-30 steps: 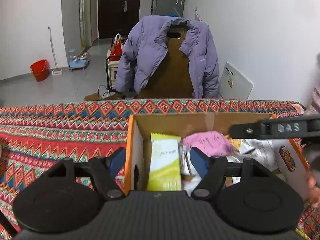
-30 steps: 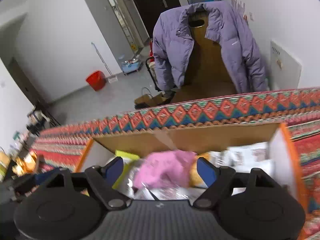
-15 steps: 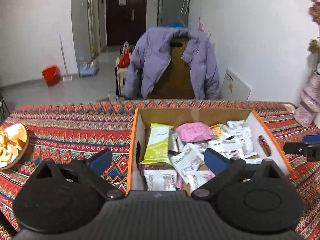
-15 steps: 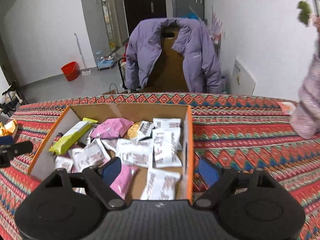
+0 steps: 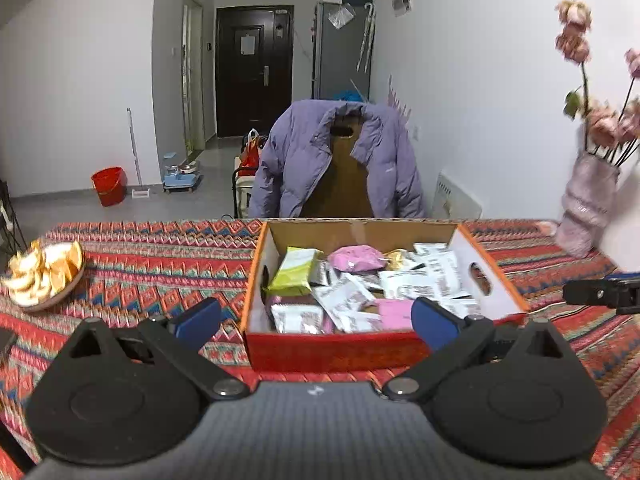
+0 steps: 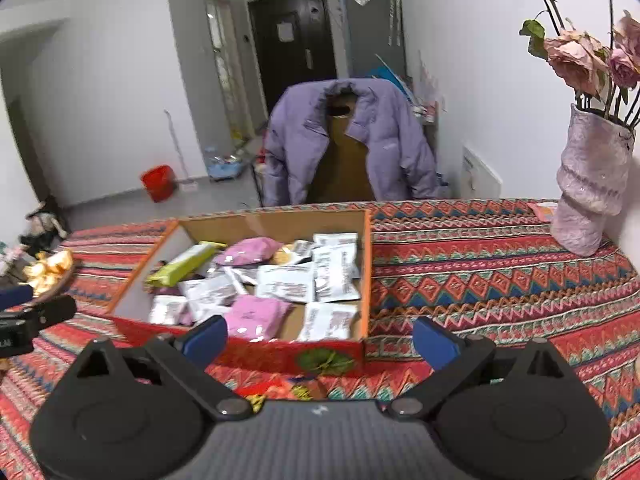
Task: Organize snacks
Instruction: 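Move both open tools back toward the last packets on the cloth, then grasp a yellow-green bar with the left tool while the right tool grasps a red-orange packet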
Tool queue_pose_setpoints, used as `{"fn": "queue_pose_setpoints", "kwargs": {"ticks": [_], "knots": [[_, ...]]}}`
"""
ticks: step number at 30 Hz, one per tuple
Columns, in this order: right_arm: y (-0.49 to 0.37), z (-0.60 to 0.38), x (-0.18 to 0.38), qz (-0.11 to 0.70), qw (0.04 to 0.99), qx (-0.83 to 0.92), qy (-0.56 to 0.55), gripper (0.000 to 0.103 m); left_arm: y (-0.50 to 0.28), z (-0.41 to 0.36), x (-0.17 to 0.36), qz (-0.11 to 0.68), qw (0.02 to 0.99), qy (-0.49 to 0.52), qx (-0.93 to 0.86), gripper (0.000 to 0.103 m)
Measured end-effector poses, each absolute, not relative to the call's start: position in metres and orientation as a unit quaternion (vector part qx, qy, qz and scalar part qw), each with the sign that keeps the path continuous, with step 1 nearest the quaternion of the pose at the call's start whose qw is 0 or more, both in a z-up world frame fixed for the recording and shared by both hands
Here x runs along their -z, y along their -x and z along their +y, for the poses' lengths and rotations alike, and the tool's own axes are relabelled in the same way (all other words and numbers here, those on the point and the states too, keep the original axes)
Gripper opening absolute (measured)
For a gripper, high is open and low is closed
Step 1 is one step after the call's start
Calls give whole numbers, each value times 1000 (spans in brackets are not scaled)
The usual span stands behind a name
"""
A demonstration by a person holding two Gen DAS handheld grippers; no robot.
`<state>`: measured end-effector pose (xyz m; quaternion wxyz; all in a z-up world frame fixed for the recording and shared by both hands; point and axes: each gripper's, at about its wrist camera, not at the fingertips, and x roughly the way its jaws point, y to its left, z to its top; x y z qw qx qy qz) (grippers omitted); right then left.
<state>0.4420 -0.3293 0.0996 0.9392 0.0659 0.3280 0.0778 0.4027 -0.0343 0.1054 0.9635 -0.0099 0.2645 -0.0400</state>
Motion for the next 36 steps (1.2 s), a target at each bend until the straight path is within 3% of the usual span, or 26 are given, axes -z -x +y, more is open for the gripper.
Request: {"fn": "queue_pose_setpoints", "kwargs": {"ticks": [11, 22, 36], "knots": [[-323, -327, -84, 236, 968, -83, -21, 103, -280, -28, -78, 228, 972, 47, 33, 103], [-214, -309, -35, 222, 969, -103, 23, 103, -177, -39, -39, 214, 976, 23, 12, 103], [-181, -306, -24, 209, 970, -106, 68, 103, -177, -65, -24, 233, 971, 21, 52, 103]]}}
